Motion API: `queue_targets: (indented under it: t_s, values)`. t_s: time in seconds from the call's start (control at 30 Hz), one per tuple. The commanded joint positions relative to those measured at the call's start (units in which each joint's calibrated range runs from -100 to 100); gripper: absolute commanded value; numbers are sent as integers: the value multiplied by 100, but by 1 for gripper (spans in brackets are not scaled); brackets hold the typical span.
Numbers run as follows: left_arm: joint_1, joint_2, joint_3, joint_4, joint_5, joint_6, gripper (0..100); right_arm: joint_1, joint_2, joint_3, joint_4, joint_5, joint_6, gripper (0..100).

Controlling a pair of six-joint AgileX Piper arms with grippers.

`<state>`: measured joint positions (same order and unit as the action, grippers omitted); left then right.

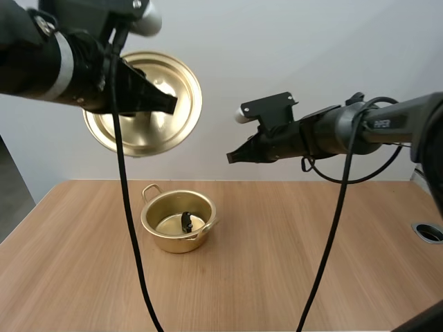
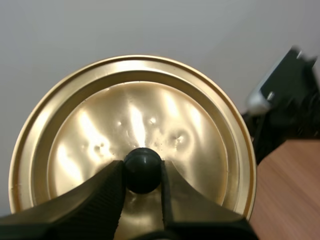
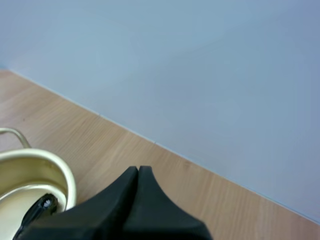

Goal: Open the pot, put the car inside, and close it

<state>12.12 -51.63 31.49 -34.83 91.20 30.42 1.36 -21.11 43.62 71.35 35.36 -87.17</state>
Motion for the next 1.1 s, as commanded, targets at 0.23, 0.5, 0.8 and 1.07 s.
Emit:
queue_targets:
  t_s: [0.23, 0.5, 0.8, 1.07]
  values:
    - [-408, 2444, 555, 305, -21, 980, 0, -1757, -2001, 608, 0, 2399, -3, 0]
    - [-1075, 3431, 555, 1118, -1460, 800, 0, -1822, -2934, 1144, -54, 2416, -3, 0]
    - [-1137, 4303, 555, 1106, -1706, 805, 0, -1822, -3316, 1345, -350, 2416, 160, 0]
    - [-1137, 4584, 555, 1082, -1843, 805, 0, -1822, -3316, 1345, -433, 2452, 218, 0]
